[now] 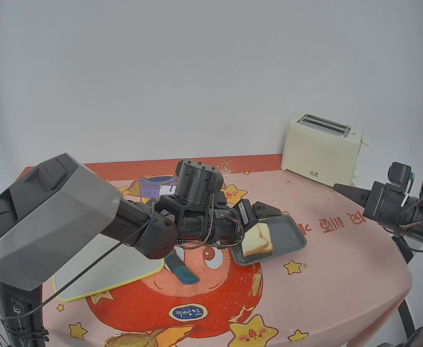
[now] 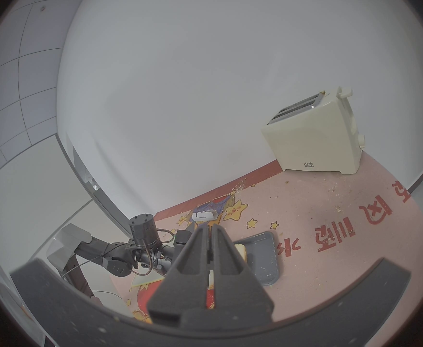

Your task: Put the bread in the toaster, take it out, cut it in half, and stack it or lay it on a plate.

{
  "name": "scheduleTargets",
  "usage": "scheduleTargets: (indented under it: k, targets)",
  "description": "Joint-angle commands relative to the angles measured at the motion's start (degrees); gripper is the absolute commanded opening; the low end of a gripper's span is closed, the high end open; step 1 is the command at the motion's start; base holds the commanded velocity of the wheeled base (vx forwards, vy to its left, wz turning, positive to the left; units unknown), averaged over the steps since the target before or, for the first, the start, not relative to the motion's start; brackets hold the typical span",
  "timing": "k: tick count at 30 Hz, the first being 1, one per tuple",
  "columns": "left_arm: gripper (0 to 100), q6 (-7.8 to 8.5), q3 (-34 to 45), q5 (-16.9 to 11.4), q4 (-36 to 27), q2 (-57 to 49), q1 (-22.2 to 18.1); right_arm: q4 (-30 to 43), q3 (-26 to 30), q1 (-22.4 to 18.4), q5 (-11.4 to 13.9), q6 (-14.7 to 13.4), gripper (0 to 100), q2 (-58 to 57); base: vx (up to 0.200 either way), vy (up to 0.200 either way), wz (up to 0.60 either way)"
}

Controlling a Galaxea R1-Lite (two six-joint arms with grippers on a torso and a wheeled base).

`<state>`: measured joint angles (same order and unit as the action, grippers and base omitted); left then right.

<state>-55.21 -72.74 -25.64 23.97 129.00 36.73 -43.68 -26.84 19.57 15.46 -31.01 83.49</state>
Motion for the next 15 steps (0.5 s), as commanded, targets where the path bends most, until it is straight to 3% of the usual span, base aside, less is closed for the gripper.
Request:
scheduleTargets:
  k: [1,5,12,15]
  targets:
    - [100,1.77,-0.3,1.3,-2.4,-2.5,0.2,-0.1,0.1,0.0,0.0,0.1,0,0.2,0.0,0.0,0.0]
    - [100,3.44,-0.2,1.6,-2.7,-4.5,0.4,-0.1,0.1,-0.1,0.0,0.1,0,0.2,0.0,0.0,0.0]
    - [100,3.71,-0.8,5.6,-2.6,-6.0,2.4,-0.1,0.1,-0.1,0.0,0.1,0,0.0,0.0,0.0,0.0]
    - [100,5.99,-0.9,7.0,-2.7,-6.7,4.4,-0.1,0.1,-0.1,0.0,0.1,0,0.1,0.0,0.0,0.0]
